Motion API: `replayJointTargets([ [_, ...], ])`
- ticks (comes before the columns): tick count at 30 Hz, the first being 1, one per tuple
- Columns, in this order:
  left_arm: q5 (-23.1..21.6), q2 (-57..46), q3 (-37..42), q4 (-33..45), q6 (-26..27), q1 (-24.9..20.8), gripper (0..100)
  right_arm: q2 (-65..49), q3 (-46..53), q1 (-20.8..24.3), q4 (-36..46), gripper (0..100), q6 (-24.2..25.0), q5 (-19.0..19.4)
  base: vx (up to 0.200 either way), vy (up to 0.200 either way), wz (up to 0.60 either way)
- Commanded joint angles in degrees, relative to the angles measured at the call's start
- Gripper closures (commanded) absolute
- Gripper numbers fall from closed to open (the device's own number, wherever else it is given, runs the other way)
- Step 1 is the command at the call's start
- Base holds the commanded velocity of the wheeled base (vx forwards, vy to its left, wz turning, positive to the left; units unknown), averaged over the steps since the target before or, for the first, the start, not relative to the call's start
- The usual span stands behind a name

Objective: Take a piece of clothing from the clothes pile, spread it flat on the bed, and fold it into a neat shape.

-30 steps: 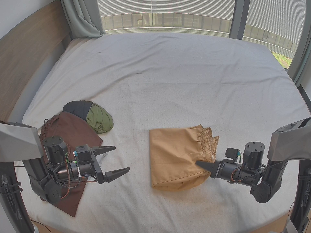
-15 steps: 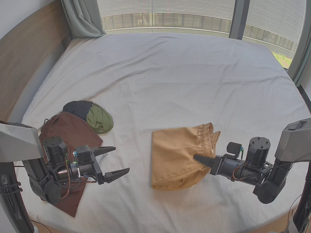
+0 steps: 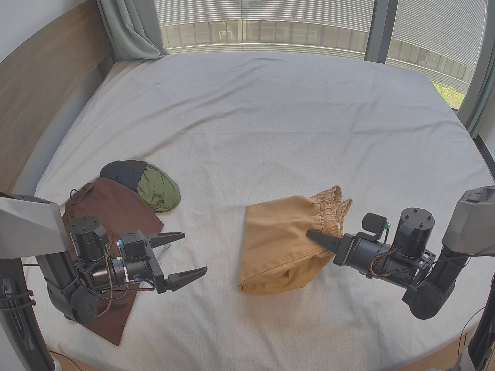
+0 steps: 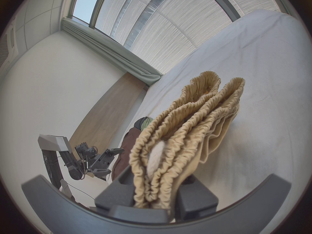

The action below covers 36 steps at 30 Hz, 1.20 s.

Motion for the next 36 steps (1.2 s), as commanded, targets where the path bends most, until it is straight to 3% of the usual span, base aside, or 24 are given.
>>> replayJointTargets([
  [1, 0.0, 0.0, 0.1, 0.0, 0.0, 0.1, 0, -1.6, -1.6, 0.1, 0.0, 100, 1.0, 0.2, 0.000, 0.000, 0.00],
  [8, -0.1, -0.9, 0.2, 0.0, 0.0, -0.2, 0, -1.4, -3.2, 0.8, 0.0, 100, 1.1, 2.1, 0.000, 0.000, 0.00],
  [14, -0.1, -1.0, 0.2, 0.0, 0.0, -0.1, 0, -1.8, -5.4, 0.2, 0.0, 100, 1.2, 6.1, 0.000, 0.000, 0.00],
  [21, -0.1, -1.0, 0.2, 0.0, 0.0, -0.2, 0, -1.3, -9.0, 0.1, 0.1, 100, 1.2, 7.1, 0.000, 0.000, 0.00],
  [24, -0.1, -1.0, 0.2, 0.0, 0.0, -0.2, 0, -1.1, -11.6, -0.8, 0.1, 100, 2.4, 9.4, 0.000, 0.000, 0.00],
  [36, -0.1, -0.8, 0.3, 0.0, 0.0, -0.2, 0, 3.7, -21.5, -2.9, 0.8, 100, 4.9, 10.0, 0.000, 0.000, 0.00],
])
